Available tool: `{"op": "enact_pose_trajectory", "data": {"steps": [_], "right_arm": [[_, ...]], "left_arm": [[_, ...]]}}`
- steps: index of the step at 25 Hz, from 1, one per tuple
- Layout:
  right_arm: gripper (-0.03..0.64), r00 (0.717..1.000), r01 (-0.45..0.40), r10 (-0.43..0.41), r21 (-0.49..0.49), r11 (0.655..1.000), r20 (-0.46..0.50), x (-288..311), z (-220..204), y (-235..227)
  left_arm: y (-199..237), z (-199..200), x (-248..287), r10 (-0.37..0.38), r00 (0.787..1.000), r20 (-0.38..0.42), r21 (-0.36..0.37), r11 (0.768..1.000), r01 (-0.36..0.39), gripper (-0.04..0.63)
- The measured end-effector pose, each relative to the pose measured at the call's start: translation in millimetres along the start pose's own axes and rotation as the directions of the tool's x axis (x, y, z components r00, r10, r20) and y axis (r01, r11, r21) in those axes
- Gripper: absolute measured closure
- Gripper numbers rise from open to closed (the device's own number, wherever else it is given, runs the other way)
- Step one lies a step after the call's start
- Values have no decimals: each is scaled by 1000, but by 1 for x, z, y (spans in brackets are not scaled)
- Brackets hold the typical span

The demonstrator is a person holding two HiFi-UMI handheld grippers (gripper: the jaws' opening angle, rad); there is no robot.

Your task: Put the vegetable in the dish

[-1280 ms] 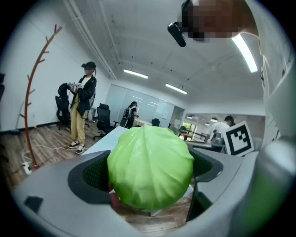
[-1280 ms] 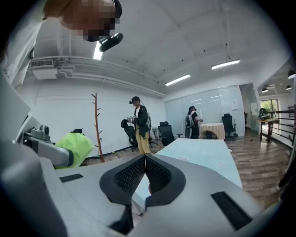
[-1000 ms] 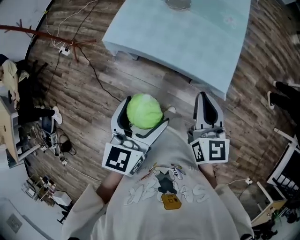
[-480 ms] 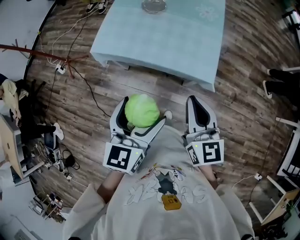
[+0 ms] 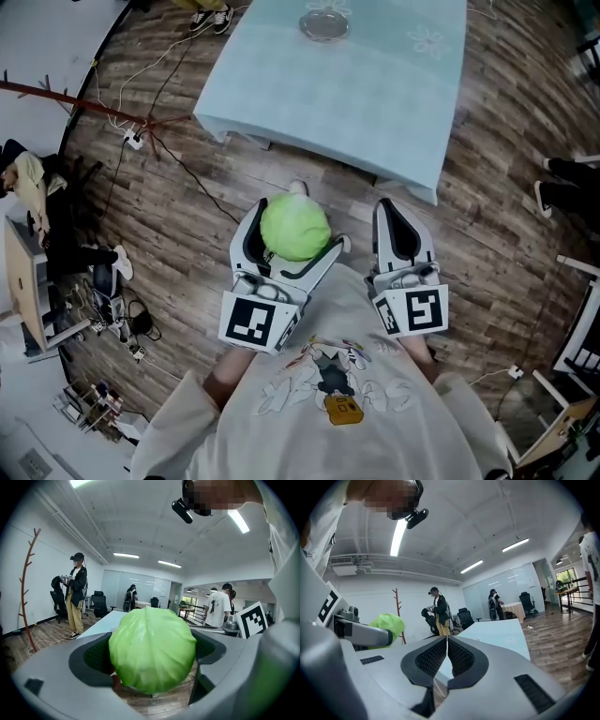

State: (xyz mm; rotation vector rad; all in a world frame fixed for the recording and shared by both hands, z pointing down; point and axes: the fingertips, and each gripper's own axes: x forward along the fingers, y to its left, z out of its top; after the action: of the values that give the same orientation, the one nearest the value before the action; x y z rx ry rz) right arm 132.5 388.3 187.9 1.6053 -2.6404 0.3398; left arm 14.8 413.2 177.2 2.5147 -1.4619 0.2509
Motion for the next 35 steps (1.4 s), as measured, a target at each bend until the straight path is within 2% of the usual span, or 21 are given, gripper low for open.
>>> {"op": "enact_pose_trajectory", "data": {"steps": [5, 8, 12, 20, 26, 31, 35], "right_arm": [[591, 999, -20, 21, 14, 1000, -28, 51, 1, -1], [592, 999, -29, 29, 0, 1000, -31, 86, 6, 1], [592, 999, -50, 50, -21, 999, -13, 130, 20, 6], [592, 1000, 21, -20, -90, 996, 6, 218, 47, 22], [594, 996, 93, -93, -95, 991, 1, 254, 51, 26], [594, 993, 109, -113, -108, 988, -30, 271, 52, 17], [594, 992, 111, -115, -76, 991, -46, 282, 49, 6]], "left_arm": [[41, 11, 32, 0, 1000, -6, 20, 1000, 0, 72], [63, 20, 52, -11, 999, -47, -28, 1000, 10, 72], [101, 29, 78, -25, 998, -56, -52, 998, 22, 72], [181, 52, 114, -109, 992, -58, -53, 993, 106, 72], [216, 54, 134, -173, 983, -67, -59, 984, 169, 72], [231, 57, 155, -185, 981, -58, -92, 979, 179, 72], [239, 56, 172, -168, 984, -64, -103, 982, 161, 72]]}}
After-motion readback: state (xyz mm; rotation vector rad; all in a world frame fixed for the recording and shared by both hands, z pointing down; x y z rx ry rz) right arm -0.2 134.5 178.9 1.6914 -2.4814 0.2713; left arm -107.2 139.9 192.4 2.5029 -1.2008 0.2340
